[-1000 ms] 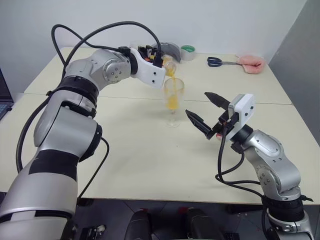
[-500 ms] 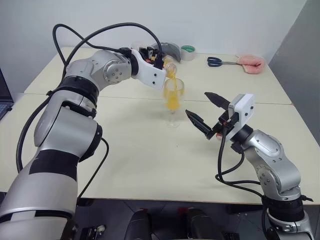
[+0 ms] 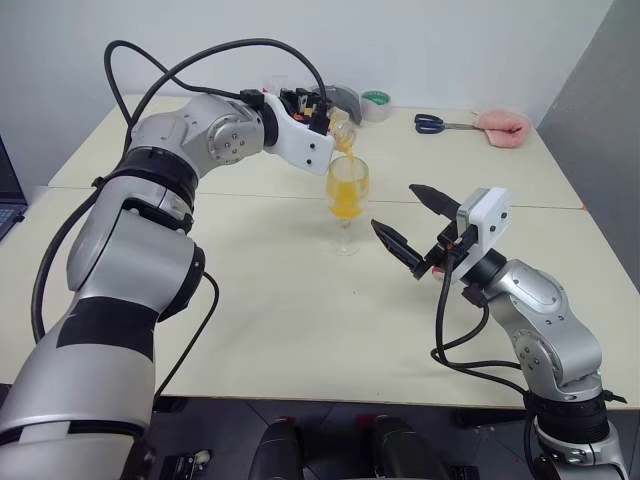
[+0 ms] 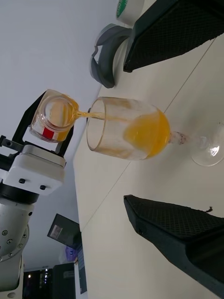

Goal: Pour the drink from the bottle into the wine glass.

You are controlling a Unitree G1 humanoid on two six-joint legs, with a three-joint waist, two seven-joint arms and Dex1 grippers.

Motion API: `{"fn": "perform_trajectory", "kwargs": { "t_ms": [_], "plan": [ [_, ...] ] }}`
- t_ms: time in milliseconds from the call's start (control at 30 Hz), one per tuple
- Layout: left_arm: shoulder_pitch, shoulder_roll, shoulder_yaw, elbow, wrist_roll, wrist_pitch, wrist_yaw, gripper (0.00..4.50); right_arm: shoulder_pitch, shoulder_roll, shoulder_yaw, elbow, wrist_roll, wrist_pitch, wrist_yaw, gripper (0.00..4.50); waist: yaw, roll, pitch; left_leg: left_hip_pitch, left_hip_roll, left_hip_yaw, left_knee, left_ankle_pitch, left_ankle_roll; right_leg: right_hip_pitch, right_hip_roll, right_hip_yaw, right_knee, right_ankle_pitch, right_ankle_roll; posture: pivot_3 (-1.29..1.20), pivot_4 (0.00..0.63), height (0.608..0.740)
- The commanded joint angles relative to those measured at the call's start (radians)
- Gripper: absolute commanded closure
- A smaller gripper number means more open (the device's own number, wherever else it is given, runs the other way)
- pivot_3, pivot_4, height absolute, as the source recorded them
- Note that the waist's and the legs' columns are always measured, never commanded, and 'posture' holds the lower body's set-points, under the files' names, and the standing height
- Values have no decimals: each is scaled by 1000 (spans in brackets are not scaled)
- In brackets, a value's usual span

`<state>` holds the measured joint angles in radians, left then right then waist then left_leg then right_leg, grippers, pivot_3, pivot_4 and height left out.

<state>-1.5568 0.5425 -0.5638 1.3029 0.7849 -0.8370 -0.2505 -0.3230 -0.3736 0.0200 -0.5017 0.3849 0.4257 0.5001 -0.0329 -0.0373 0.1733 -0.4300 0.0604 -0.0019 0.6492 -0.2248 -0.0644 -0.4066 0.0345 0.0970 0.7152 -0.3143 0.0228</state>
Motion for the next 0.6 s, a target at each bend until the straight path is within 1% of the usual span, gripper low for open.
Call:
{"fn": "perform_trajectory", "kwargs": {
  "t_ms": [33,267,600],
  "plan": [
    [-51,-1,2,-10,-2,-2,19,2703,-2,-5,-22,-37,13,-11,-2,0,0,0,0,0,0,0,0,0,0,0,0,0,0,0,0,0,150,740],
    [-49,-5,8,-9,-11,-2,11,2703,-3,-6,-22,-36,13,-10,-2,0,0,0,0,0,0,0,0,0,0,0,0,0,0,0,0,0,150,740],
    [-30,-18,49,-8,-74,-1,-43,2703,1,-4,-17,-36,13,-10,-2,0,0,0,0,0,0,0,0,0,0,0,0,0,0,0,0,0,150,740]
  ]
}}
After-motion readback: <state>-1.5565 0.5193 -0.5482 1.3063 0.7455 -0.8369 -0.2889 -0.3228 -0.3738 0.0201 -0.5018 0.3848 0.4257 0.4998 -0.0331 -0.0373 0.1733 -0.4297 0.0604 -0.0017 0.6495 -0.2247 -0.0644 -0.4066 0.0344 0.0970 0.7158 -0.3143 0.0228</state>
